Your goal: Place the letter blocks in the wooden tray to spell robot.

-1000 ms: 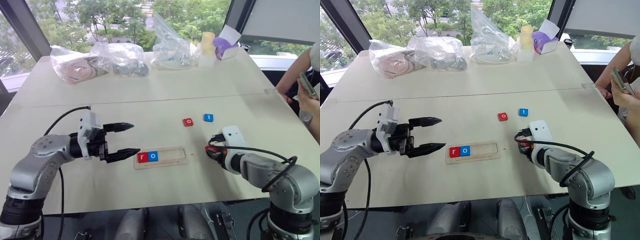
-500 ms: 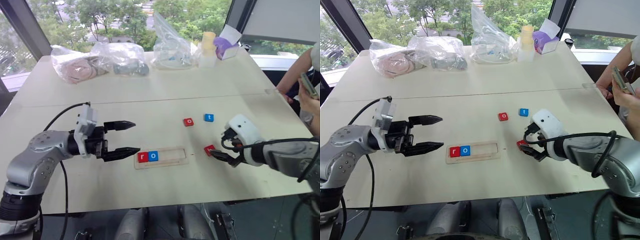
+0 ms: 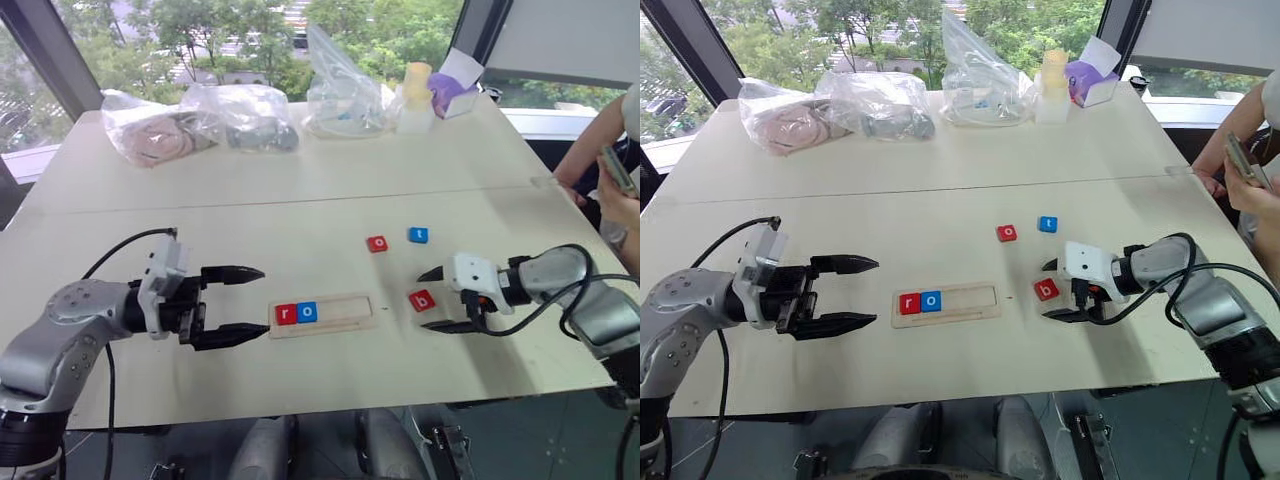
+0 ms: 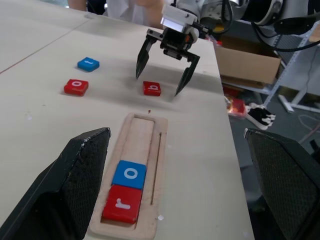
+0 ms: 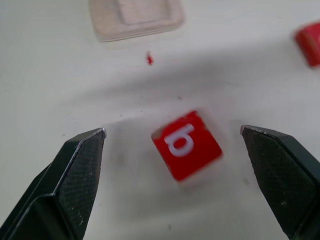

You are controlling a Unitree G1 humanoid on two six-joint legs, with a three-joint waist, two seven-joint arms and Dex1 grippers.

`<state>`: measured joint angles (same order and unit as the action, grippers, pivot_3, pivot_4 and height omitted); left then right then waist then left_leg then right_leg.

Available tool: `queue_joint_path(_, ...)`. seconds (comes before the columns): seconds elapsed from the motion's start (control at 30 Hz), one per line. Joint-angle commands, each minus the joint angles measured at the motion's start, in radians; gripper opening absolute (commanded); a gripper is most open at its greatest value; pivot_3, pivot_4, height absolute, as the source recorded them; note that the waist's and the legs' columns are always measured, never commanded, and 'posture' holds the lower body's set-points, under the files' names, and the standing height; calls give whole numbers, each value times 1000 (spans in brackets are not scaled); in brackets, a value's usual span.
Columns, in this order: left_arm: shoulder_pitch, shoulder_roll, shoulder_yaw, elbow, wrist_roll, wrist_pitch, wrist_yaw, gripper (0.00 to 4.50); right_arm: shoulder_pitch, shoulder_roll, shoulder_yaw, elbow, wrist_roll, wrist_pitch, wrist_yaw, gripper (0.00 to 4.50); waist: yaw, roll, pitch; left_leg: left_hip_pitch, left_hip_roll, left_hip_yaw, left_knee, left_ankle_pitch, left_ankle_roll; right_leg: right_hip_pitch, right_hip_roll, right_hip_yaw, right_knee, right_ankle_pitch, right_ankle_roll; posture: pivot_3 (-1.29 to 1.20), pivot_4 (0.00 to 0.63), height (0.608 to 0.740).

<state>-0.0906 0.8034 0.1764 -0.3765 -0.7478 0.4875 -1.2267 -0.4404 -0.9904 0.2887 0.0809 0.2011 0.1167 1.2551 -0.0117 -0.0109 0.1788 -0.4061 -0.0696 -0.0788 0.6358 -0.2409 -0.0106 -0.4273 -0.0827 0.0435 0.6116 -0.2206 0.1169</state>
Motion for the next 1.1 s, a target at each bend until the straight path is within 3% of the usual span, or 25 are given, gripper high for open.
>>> queue_joint_path(0.03,0,19,28,-38,-9,-9,2,4500,-56,37,2,76,-38,-50,48,4479,0,0,0,0,0,0,0,0,0,0,0,0,0,0,0,0,150,740)
queue_joint_path(0.5,6,45,45,-58,-20,8,16,4500,-113,94,12,272,-147,-161,115,4479,-1,0,0,1,0,-1,2,0,0,1,0,0,1,0,-1,0,150,740)
queue_joint_path(0.63,2,47,42,-58,-20,7,16,4500,-122,105,12,303,-158,-174,116,3367,-2,-1,0,2,0,-1,2,0,0,3,0,0,1,1,-1,0,150,740)
queue_joint_path(0.77,-6,50,38,-54,-15,7,17,4500,-125,116,7,284,-144,-153,126,1259,-2,-1,0,4,0,-1,3,0,0,5,0,0,1,1,-2,0,150,740)
queue_joint_path(0.9,-3,57,40,-55,-17,10,12,4500,-118,142,-7,184,-113,-89,112,1151,-3,-1,0,4,0,-1,3,0,0,5,0,0,2,1,-2,0,150,740)
queue_joint_path(1.0,45,95,53,-67,-25,10,-48,4500,-138,168,-5,-47,-48,110,116,1151,-12,1,1,3,0,-1,2,0,0,2,1,1,3,1,-2,0,150,740)
queue_joint_path(1.1,36,100,43,-51,-20,-2,-58,4500,-167,196,9,-156,-42,231,103,1151,-4,3,2,3,1,-1,0,0,0,0,1,1,4,1,-1,0,150,740)
